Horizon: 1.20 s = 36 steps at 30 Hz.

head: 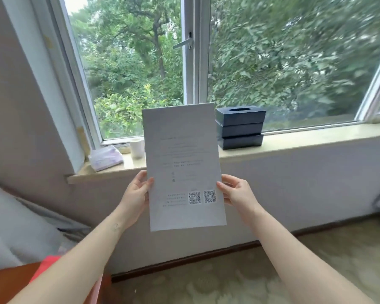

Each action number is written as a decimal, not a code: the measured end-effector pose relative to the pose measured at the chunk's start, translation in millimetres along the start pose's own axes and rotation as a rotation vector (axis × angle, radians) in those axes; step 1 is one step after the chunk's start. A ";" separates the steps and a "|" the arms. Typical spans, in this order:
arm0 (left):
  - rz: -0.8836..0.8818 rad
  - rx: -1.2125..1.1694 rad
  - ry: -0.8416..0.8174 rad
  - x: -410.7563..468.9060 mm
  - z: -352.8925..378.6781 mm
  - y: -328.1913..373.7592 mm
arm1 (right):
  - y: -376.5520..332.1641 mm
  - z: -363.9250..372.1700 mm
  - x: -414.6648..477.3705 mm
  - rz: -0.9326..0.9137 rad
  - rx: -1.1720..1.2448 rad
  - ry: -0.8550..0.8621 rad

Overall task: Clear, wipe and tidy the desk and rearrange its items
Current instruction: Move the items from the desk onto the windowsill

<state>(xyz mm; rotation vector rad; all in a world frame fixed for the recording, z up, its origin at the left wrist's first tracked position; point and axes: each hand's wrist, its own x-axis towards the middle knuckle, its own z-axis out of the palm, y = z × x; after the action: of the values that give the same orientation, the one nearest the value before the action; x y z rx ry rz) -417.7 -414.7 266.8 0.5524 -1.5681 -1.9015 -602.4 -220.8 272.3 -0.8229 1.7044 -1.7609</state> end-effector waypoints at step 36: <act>0.068 0.170 -0.825 490.5 429.3 -80.1 | -6.9 -394.5 269.4 -0.054 -0.069 0.897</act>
<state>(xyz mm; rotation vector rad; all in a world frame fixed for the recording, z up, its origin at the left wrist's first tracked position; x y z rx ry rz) -1073.0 -429.4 309.3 -0.2794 -2.2192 -2.0733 -1076.1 -160.7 290.0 -0.0563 2.2911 -2.3069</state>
